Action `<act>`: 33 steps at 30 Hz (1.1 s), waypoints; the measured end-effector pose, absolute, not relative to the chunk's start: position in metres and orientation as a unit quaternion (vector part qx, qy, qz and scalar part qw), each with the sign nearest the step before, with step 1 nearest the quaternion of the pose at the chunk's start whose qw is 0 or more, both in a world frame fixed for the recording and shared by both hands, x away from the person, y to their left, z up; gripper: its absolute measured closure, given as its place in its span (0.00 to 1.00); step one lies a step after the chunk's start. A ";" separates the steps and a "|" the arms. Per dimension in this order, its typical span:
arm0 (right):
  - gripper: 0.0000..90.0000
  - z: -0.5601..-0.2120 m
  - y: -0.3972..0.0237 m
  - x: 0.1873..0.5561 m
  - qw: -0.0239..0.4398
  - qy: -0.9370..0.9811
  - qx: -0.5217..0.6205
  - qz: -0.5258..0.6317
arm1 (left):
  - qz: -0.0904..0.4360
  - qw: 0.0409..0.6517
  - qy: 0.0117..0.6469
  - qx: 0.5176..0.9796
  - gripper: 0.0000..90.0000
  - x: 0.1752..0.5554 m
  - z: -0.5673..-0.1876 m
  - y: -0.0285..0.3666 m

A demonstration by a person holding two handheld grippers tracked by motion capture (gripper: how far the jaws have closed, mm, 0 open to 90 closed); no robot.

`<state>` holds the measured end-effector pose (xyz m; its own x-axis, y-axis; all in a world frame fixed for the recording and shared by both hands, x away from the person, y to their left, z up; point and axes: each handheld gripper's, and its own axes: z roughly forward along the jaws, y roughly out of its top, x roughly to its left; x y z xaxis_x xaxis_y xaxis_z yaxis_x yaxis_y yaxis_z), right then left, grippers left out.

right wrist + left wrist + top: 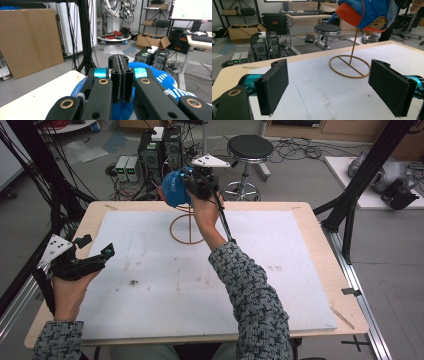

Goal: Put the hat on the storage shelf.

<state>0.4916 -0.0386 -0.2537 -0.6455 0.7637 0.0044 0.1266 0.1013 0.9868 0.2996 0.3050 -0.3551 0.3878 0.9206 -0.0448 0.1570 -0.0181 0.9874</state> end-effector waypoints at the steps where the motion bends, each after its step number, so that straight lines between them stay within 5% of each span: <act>1: 0.99 -0.254 -0.038 0.492 0.270 0.691 0.322 0.588 | 0.347 0.551 0.432 0.624 0.19 0.300 -0.355 0.306; 33: 0.62 -0.241 -0.067 0.488 0.304 0.663 0.339 0.595 | 0.345 0.552 0.434 0.623 0.19 0.300 -0.355 0.306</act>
